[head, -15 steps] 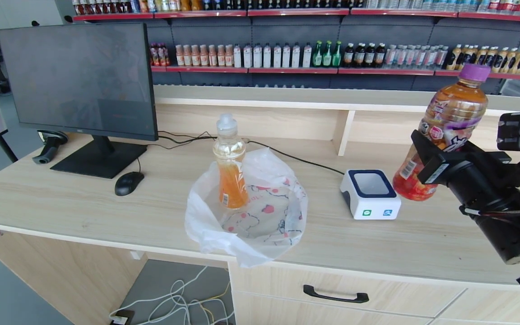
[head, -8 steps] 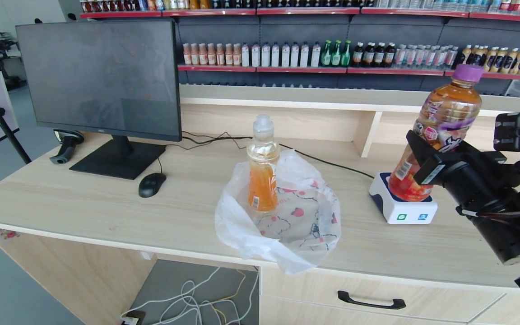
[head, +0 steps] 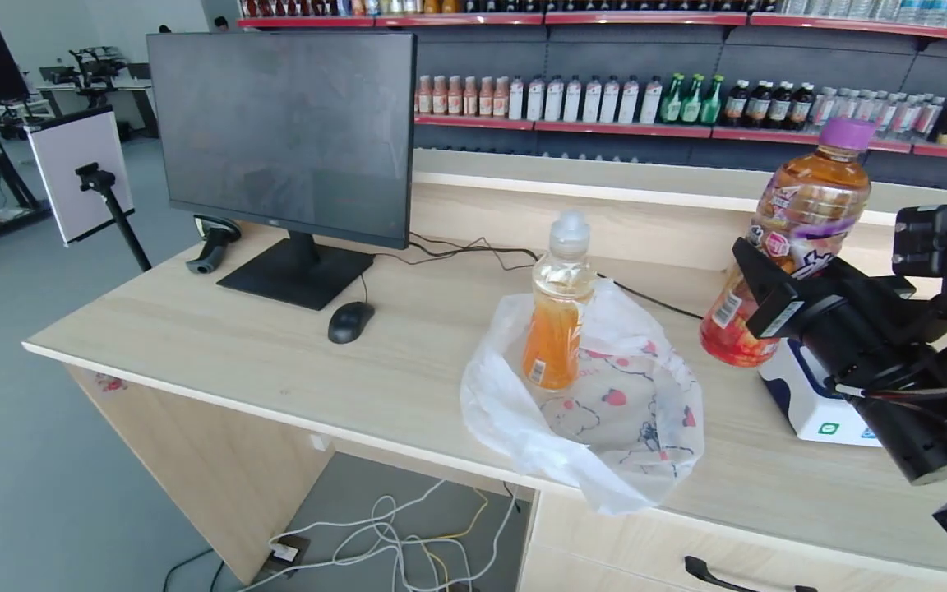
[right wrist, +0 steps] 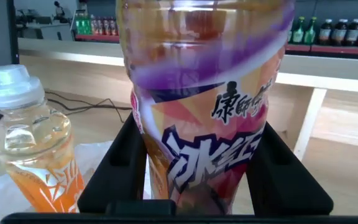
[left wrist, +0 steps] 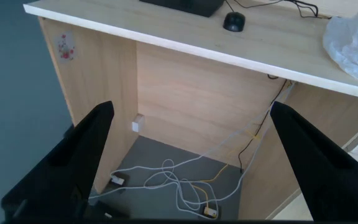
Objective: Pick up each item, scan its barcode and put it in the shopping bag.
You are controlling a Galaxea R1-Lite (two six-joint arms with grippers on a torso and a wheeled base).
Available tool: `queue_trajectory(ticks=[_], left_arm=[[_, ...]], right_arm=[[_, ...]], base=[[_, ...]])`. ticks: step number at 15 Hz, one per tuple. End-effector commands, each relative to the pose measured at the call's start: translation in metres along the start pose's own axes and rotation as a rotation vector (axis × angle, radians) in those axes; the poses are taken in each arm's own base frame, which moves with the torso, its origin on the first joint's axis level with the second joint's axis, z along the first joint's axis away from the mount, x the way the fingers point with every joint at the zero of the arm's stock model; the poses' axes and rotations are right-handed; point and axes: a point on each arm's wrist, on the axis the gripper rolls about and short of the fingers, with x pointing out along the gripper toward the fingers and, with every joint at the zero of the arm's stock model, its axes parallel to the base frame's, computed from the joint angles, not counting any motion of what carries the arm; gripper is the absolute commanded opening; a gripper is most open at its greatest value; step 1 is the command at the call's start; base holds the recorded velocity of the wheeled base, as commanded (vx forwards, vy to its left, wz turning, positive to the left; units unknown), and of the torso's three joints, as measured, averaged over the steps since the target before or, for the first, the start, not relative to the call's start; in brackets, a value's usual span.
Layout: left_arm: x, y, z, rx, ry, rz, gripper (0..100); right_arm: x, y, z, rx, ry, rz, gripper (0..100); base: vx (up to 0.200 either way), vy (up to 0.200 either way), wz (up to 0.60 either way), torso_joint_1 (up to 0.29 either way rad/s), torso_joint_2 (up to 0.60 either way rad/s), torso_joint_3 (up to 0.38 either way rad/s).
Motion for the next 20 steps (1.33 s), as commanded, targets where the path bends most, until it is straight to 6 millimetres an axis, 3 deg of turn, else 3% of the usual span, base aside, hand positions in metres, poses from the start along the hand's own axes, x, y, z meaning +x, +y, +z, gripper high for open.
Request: queue_trajectory(ticks=[1,8,13,20], left_arm=[[0.0,0.0,0.0,0.0,0.001,0.001,100],[0.0,0.0,0.0,0.0,-0.002,0.001,100],[0.0,0.0,0.0,0.0,0.0,0.001,100],[0.0,0.0,0.0,-0.002,-0.002,0.001,100]], right_arm=[[0.001,0.0,-0.002,-0.001,0.007,-0.001,0],[0.005,0.0,-0.011,-0.008,0.033,-0.005,0],[0.024,0.006,-0.032,-0.005,0.069,-0.005,0],[0.046,-0.007,-0.065,-0.023,0.126,-0.064,0]], base=[[0.0,0.0,0.6,-0.002,0.0,0.002],[0.0,0.0,0.0,0.0,0.0,0.0],[0.0,0.0,0.0,0.0,0.0,0.0],[0.0,0.0,0.0,0.0,0.0,0.0]])
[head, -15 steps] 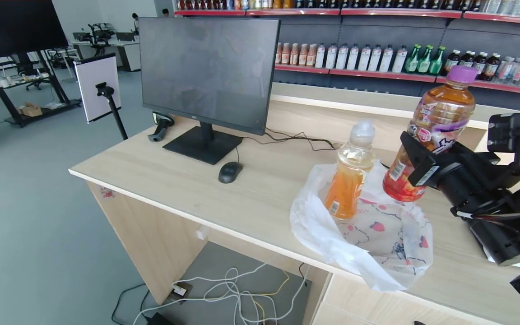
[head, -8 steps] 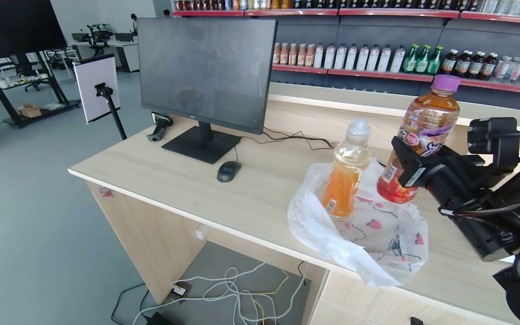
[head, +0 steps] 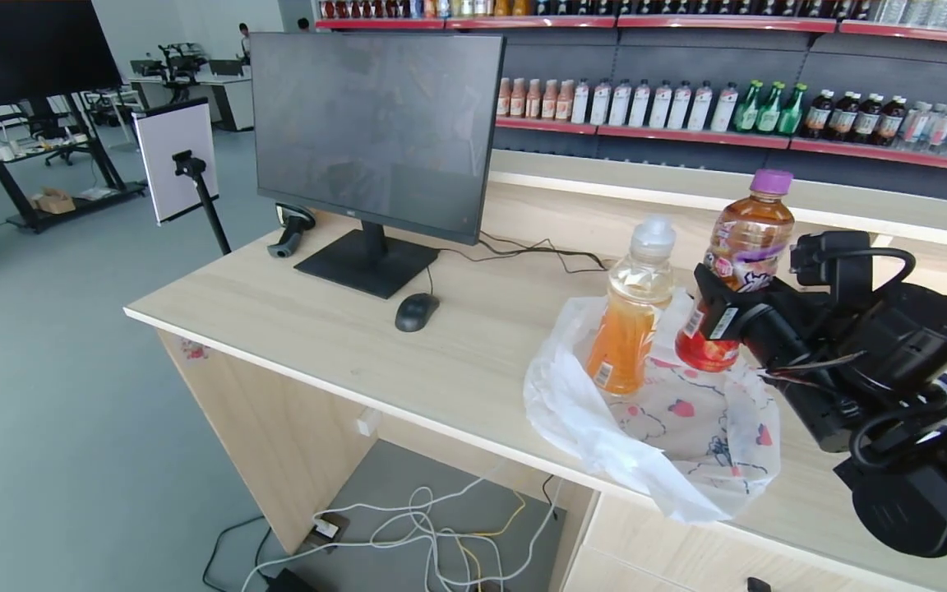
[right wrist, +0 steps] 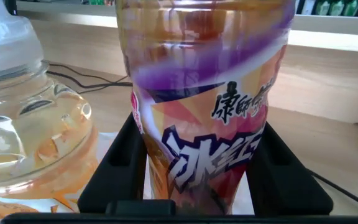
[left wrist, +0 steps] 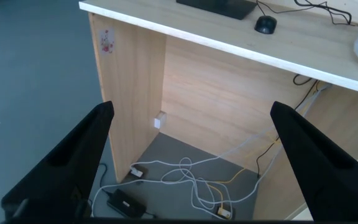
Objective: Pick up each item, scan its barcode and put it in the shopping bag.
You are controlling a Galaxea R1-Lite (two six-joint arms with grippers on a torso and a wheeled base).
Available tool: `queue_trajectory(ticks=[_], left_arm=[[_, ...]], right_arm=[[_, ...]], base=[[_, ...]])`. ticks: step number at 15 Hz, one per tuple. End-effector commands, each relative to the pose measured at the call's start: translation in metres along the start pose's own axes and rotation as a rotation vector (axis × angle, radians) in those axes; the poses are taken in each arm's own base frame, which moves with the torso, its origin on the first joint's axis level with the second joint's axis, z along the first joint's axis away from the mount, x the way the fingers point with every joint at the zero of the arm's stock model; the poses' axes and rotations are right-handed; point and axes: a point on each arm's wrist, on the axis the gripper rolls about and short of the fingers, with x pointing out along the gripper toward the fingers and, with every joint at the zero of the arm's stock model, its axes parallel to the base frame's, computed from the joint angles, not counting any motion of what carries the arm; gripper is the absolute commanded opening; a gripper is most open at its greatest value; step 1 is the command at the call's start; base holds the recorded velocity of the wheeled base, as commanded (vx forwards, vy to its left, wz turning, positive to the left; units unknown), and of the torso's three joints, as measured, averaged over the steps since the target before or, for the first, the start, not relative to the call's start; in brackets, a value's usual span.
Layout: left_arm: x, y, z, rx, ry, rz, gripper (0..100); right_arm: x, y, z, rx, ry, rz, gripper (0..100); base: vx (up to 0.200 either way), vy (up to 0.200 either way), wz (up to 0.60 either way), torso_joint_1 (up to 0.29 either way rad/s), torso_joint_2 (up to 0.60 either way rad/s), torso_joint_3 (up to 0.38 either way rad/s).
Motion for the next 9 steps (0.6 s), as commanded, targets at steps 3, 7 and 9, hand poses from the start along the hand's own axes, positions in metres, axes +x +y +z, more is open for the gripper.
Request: queue_trajectory(ticks=[3,7,9], left_arm=[[0.0,0.0,0.0,0.001,0.0,0.001,100],[0.0,0.0,0.0,-0.001,0.0,0.001,100],[0.0,0.0,0.0,-0.001,0.0,0.001,100]], right_arm=[[0.006,0.001,-0.017,-0.012,0.041,-0.001,0],[0.01,0.003,-0.025,-0.016,0.057,0.0,0],[0.013,0.004,-0.032,-0.018,0.07,0.001,0]], base=[[0.0,0.0,0.0,0.0,0.0,0.0],[0.0,0.0,0.0,0.0,0.0,0.0],[0.0,0.0,0.0,0.0,0.0,0.0]])
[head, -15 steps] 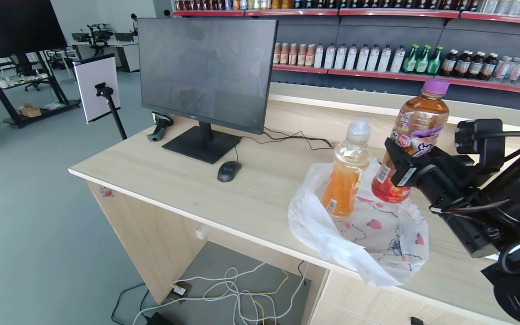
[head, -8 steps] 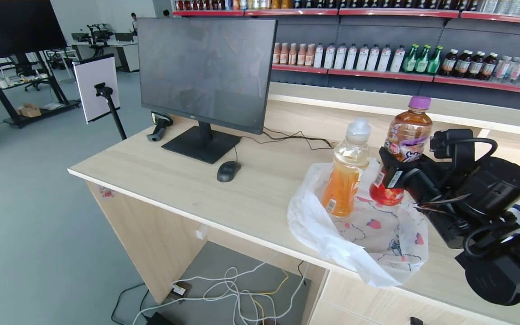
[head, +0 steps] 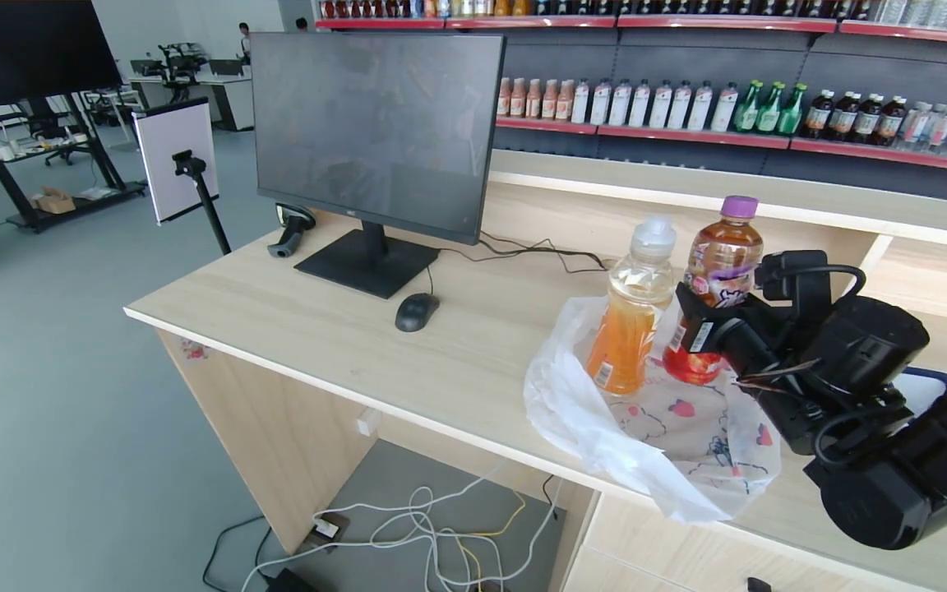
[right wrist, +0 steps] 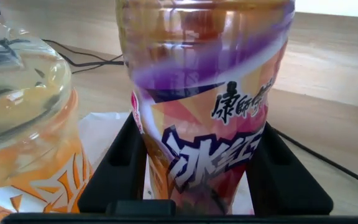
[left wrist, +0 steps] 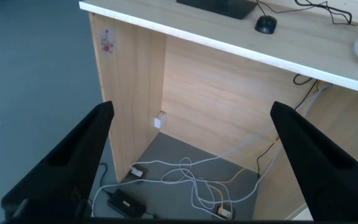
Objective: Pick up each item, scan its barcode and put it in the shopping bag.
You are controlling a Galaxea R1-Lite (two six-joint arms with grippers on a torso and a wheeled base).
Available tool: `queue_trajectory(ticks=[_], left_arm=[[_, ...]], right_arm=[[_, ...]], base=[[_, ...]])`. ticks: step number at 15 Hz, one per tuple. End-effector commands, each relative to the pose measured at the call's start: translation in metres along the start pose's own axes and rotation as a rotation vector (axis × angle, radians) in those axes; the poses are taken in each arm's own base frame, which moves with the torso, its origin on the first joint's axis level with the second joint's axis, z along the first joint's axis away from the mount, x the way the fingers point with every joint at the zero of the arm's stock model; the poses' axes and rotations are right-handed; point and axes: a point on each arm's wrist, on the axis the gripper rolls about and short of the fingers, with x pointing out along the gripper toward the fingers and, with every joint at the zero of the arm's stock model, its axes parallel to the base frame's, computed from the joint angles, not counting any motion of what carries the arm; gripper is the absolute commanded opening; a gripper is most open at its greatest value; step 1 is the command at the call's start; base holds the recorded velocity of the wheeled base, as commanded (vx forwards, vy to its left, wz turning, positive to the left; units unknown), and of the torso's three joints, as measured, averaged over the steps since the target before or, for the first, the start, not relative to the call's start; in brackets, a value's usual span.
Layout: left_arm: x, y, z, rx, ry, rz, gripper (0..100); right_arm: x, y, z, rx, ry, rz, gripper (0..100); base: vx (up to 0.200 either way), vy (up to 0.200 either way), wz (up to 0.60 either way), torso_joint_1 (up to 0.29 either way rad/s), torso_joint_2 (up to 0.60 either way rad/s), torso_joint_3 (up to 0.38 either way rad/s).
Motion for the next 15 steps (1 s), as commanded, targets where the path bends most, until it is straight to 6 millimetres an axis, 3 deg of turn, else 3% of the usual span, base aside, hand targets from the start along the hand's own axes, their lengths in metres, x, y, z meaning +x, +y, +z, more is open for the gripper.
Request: queue_trajectory(ticks=[1,15], left_arm=[[0.0,0.0,0.0,-0.001,0.0,0.0,100],[0.0,0.0,0.0,-0.001,0.0,0.0,100]], right_arm=[[0.004,0.002,-0.009,-0.005,0.02,0.002,0],[-0.005,-0.005,-0.023,-0.024,0.086,-0.009,0]], base=[[0.0,0.0,0.0,0.0,0.0,0.0],[0.0,0.0,0.0,0.0,0.0,0.0]])
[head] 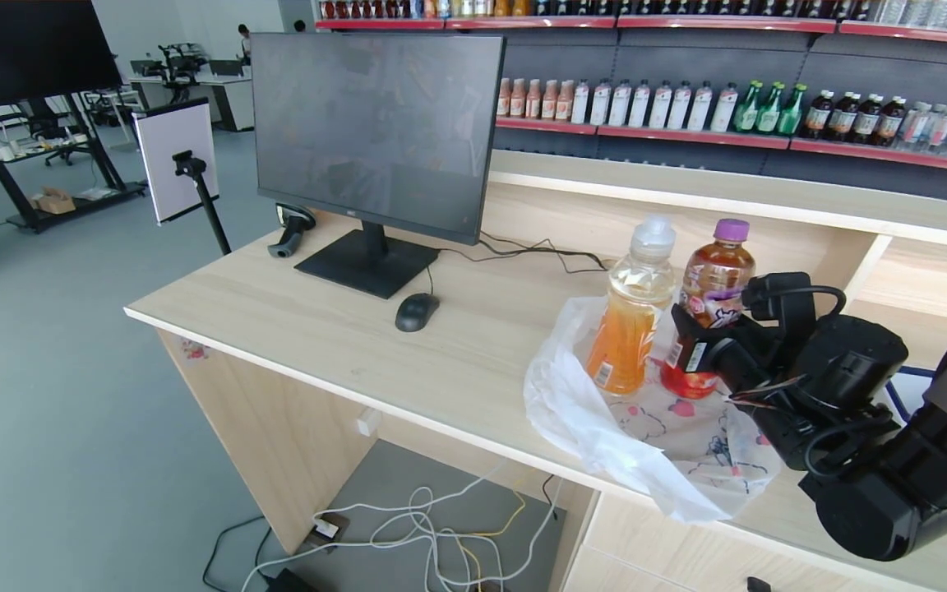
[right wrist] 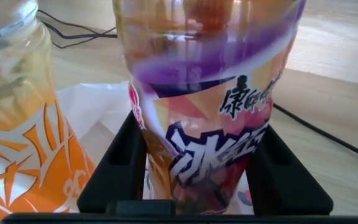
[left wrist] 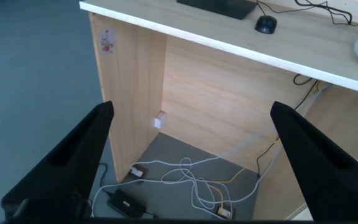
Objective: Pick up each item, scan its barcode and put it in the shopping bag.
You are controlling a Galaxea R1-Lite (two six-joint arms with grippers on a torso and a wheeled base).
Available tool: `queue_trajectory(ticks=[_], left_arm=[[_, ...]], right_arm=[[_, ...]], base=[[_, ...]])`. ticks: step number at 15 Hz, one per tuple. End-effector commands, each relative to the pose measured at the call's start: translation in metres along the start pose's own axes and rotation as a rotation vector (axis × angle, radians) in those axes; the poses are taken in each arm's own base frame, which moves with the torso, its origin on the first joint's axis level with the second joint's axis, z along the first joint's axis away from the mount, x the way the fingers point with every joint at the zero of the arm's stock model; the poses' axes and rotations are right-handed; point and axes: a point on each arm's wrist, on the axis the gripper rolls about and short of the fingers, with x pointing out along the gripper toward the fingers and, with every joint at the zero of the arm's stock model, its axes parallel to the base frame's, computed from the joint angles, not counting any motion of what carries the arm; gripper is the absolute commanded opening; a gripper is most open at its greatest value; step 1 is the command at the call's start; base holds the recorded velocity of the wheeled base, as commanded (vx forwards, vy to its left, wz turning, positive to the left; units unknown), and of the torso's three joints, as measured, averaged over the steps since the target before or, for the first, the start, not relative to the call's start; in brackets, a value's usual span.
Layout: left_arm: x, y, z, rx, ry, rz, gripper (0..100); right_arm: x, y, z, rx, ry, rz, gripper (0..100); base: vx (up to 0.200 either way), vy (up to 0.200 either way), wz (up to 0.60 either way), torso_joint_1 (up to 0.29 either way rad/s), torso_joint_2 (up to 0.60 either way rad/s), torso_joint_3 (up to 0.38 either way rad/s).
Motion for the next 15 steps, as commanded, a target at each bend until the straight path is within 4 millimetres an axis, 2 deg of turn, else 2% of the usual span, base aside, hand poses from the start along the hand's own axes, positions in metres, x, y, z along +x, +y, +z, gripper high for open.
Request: queue_trajectory(ticks=[1,8,9,15], left_arm=[[0.0,0.0,0.0,-0.001,0.0,0.0,100],[0.0,0.0,0.0,-0.001,0.0,0.0,100],[0.0,0.0,0.0,-0.001,0.0,0.0,100],[0.0,0.0,0.0,-0.001,0.0,0.0,100]], right_arm=[[-0.0027,-0.0008,-0.0013,-0.004,0.012,0.0,0],[-0.0076,-0.0017,-0.0056,-0.01,0.037,0.002,0],[-0.0069,-0.0021,-0.0051,-0.008,0.034,0.0,100],[-0.0097,-0.0054,-0.0037,0.005,0.036,-0.009,100]], base=[[0.0,0.0,0.0,0.0,0.0,0.0],[0.0,0.0,0.0,0.0,0.0,0.0],[0.0,0.0,0.0,0.0,0.0,0.0],[0.0,0.0,0.0,0.0,0.0,0.0]])
